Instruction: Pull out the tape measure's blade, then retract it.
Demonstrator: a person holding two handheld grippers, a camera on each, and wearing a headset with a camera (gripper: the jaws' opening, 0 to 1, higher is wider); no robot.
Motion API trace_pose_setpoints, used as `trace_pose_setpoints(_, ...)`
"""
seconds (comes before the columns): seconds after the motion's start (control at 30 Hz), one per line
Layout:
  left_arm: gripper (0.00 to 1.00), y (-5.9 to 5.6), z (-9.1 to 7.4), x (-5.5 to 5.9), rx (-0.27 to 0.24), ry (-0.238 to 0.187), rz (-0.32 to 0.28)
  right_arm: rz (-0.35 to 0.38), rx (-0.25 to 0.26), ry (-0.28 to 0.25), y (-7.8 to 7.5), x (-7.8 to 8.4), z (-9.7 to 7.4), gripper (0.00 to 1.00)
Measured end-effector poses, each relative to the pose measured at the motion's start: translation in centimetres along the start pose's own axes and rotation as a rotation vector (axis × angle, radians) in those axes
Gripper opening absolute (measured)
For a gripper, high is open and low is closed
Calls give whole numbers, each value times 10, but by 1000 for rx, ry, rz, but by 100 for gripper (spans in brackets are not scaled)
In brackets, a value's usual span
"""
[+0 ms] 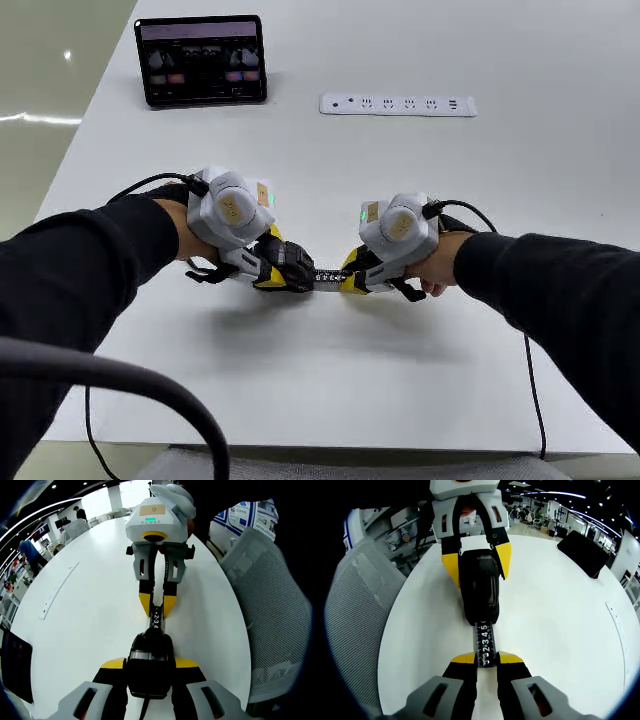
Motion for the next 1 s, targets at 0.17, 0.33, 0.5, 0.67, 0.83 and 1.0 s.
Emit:
trace_pose_setpoints(0.17,30,0,0,-1,-1,1,0,1,3,3,0,2,-3,9)
trace_pose_setpoints(0.33,30,0,0,0,-4,2,-2,3,6,9,-1,5,-6,9)
trace_pose_setpoints(0.5,30,0,0,0,-8,-1,-4,5,9,12,-3,7,-9,9)
trace_pose_setpoints(0.67,30,0,0,0,-8,-1,-4,8,12,16,-3,11,-13,9)
trace_pose_setpoints(0.83,30,0,0,0,-9,-2,-6,12,15,18,-4,13,-15,9)
trace_pose_setpoints(1.0,30,0,0,0,-9,-3,-6,17,17,22,-4,15,-18,9)
Point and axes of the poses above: the centre of the closed fingertips' face, and the gripper's own axes: z roughly forward along the fingers, y roughly to its left, x roughly out of its underside, the point moved 3 cm from there along -z, roughly backward along the fingers, and after that the axes turned 12 degrees about -y, right-handed, at the moved point
